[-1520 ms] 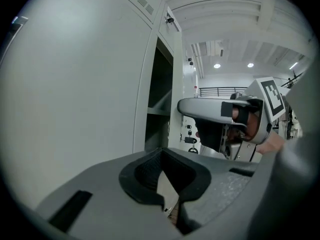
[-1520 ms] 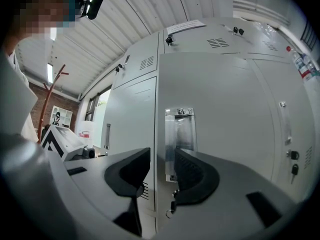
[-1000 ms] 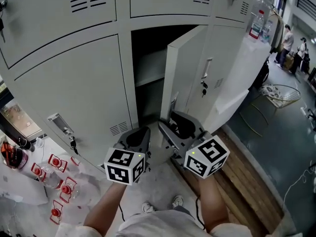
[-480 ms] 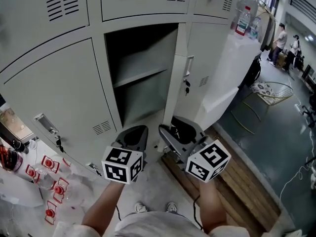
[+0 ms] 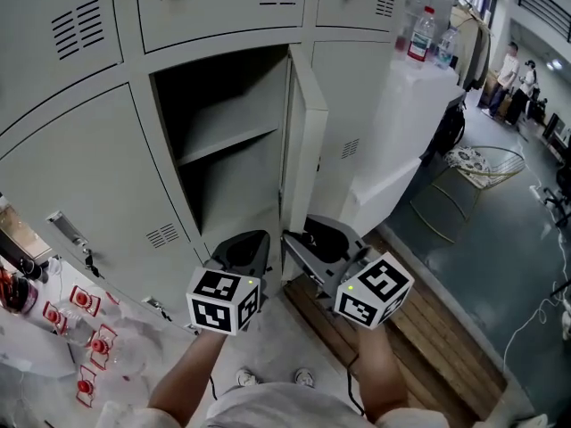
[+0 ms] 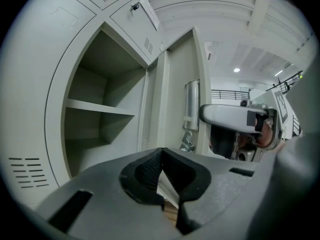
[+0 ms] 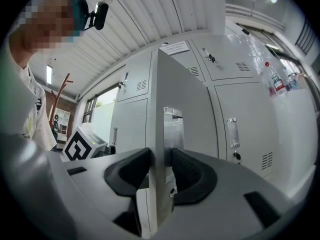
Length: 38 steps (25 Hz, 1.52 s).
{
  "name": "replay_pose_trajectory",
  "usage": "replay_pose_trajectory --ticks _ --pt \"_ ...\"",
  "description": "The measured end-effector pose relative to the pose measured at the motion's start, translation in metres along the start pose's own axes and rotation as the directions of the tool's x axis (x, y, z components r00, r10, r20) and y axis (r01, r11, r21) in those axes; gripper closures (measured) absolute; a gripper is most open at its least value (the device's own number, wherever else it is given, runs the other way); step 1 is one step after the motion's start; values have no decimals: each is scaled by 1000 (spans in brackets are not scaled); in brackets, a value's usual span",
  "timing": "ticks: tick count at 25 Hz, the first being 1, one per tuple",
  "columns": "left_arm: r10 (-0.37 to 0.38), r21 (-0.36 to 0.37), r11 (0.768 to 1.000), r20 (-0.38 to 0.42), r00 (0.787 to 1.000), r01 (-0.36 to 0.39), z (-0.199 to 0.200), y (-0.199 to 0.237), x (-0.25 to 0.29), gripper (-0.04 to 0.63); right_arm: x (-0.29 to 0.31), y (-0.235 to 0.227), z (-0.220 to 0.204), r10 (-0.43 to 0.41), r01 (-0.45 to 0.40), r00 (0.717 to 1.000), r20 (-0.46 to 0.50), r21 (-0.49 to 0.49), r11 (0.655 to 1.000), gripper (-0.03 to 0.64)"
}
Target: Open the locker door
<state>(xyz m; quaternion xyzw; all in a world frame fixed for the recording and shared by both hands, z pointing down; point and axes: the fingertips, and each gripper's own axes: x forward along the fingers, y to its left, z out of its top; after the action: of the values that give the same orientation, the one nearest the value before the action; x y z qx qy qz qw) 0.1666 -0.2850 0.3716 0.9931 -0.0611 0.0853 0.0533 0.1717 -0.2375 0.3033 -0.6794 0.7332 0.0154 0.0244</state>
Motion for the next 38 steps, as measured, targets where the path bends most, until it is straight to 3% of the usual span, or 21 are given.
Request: replay_pose_trajectory --ticks 12,29,38 --pt "-28 13 1000 -1 1000 28 5 -32 34 589 -34 -30 1 23 -23 1000 -4 -39 999 480" --pt "-88 31 996 1 996 87 11 -83 81 589 -82 -90 4 -100 100 995 -1 -75 992 506" --pt "-69 28 997 3 998 68 11 -98 100 589 -98 -123 4 -122 122 993 5 -66 990 524"
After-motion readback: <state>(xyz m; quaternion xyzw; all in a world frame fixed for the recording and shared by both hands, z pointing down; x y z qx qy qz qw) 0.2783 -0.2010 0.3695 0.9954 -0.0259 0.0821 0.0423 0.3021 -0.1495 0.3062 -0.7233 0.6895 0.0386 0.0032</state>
